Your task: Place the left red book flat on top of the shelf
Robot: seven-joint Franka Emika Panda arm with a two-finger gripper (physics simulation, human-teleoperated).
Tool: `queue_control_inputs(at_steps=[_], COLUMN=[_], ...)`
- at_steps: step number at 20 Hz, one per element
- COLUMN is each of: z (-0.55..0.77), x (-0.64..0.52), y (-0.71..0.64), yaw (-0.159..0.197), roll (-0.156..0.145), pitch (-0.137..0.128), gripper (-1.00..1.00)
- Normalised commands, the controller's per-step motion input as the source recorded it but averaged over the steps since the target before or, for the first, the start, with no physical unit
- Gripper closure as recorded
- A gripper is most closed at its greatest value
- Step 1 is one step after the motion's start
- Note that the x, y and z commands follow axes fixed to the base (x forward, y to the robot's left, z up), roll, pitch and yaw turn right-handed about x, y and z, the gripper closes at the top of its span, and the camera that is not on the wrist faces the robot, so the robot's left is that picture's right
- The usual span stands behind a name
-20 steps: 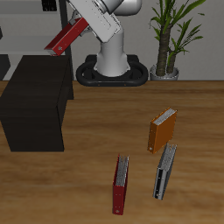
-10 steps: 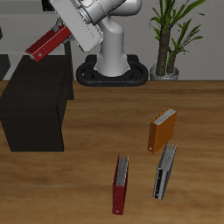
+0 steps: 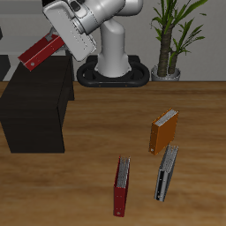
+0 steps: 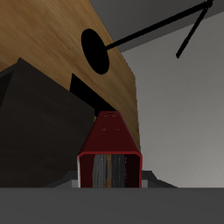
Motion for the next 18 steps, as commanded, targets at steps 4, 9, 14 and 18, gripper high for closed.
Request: queue_control_inputs(at_steps=[4,9,14,18], z=[-0.26,-0.29,-0.39,-0.25], x=[0.08,0.05,0.12,0.01], y=[-0.10,-0.15,-0.01,0.32], yaw=[0.010,-0.004,-0.066,-0.061], roll=[-0.006,-0.020,0.145,0.122], pitch=[0.046,0.068,0.245,0.127], gripper=[1.00,1.00,-1.00,-1.00])
